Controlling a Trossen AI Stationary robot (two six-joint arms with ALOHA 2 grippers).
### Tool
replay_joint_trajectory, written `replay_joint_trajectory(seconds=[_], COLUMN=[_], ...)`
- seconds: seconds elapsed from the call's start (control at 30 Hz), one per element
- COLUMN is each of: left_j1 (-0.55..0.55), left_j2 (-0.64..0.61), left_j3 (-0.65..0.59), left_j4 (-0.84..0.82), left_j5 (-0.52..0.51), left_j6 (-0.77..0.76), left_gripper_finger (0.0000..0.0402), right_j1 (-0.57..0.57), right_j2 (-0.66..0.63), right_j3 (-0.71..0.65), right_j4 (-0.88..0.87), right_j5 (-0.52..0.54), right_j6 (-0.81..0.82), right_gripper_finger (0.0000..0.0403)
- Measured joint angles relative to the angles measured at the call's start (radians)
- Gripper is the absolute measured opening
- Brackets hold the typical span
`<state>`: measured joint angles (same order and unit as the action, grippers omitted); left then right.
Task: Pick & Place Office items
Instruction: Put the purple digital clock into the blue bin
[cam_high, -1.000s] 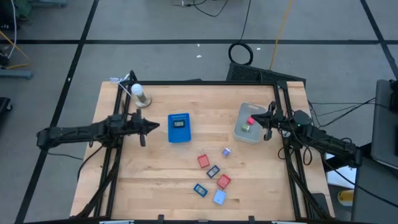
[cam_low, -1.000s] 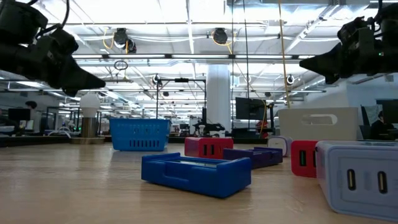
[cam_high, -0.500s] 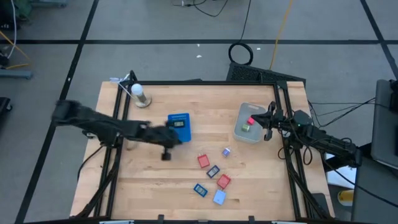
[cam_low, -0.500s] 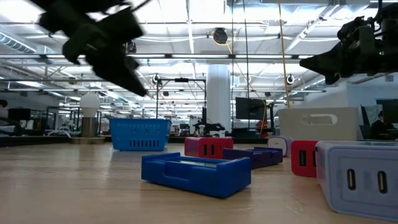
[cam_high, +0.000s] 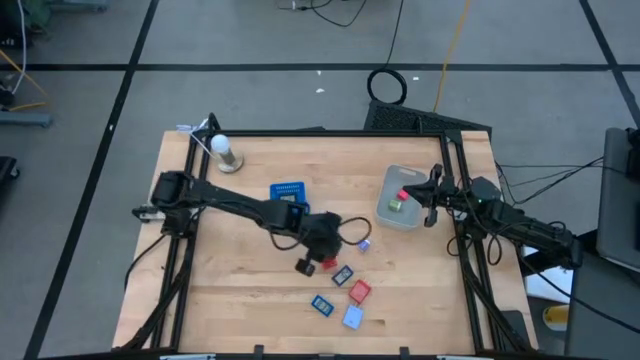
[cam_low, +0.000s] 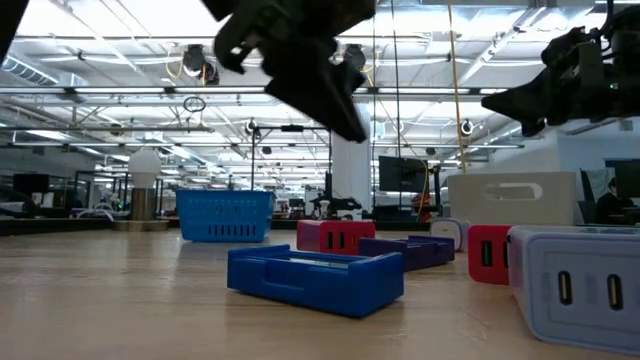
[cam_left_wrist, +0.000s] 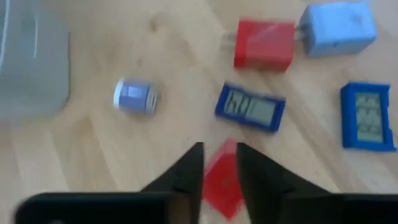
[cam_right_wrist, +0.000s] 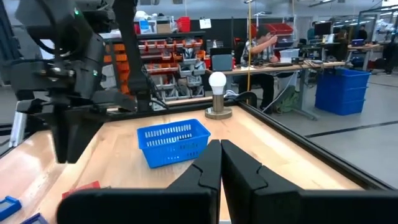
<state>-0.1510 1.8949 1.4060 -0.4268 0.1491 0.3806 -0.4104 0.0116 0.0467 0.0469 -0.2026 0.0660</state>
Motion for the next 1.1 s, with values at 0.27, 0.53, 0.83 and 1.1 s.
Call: replay_joint_trajectory(seconds=[0.27,0.53,0.83,1.1], left_j1=[-0.075,-0.103,-0.086,-0.046], left_j2=[0.164,0.32,0.426,0.455], left_j3=[0.196,0.384,0.545,0.569], left_j4=[-0.086,-0.247,-0.364,-0.351], left_j5=[0.019,0.043,0.091,0.117], left_j6=[0.083,0.179,0.265,0.262], left_gripper_finger=[0.0258,0.0327,0.0331,0.0332], right_j1=[0.0,0.0,0.0,0.0], right_j2=[0.0,0.011,0.05,0.089], right_j3=[0.0,0.0,0.0,0.0], right_j4=[-0.018,-0.027,-0.022,-0.019], right_j5=[-0.038,-0.038,-0.038,-0.038], right_j6=[-0.006,-0.006,-0.007,-0.007], right_gripper_finger=[0.0001,0.0001,0.0001,0.0])
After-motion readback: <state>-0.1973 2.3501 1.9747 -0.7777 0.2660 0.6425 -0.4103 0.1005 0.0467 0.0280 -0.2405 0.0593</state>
